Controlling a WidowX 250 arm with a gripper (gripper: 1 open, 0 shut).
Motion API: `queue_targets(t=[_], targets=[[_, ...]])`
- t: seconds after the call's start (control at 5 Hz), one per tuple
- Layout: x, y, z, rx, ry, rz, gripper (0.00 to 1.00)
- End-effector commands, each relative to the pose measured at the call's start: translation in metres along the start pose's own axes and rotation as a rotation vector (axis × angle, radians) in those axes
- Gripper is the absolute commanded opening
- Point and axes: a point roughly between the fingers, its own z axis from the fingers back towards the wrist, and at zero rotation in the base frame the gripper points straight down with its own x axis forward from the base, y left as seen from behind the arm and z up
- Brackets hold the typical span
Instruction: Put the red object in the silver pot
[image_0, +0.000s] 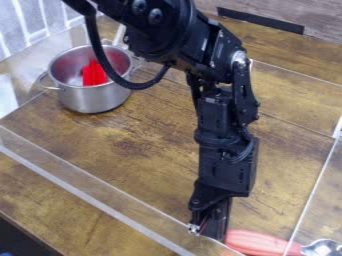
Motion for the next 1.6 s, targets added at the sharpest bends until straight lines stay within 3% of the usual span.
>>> queue_targets(t=[0.0,0.6,0.8,1.2,1.4], targets=[[0.017,-0.003,0.009,0.028,-0.036,-0.047,0.0],[0.01,-0.003,0.015,0.002,-0.104,-0.013,0.0],[0.005,-0.017,0.029,-0.008,-0.116,0.055,0.0],[-0.003,-0.019,0.066,-0.063,-0.074,0.04,0.0],[-0.01,-0.02,0.062,-0.076,-0.058,0.009,1.0]])
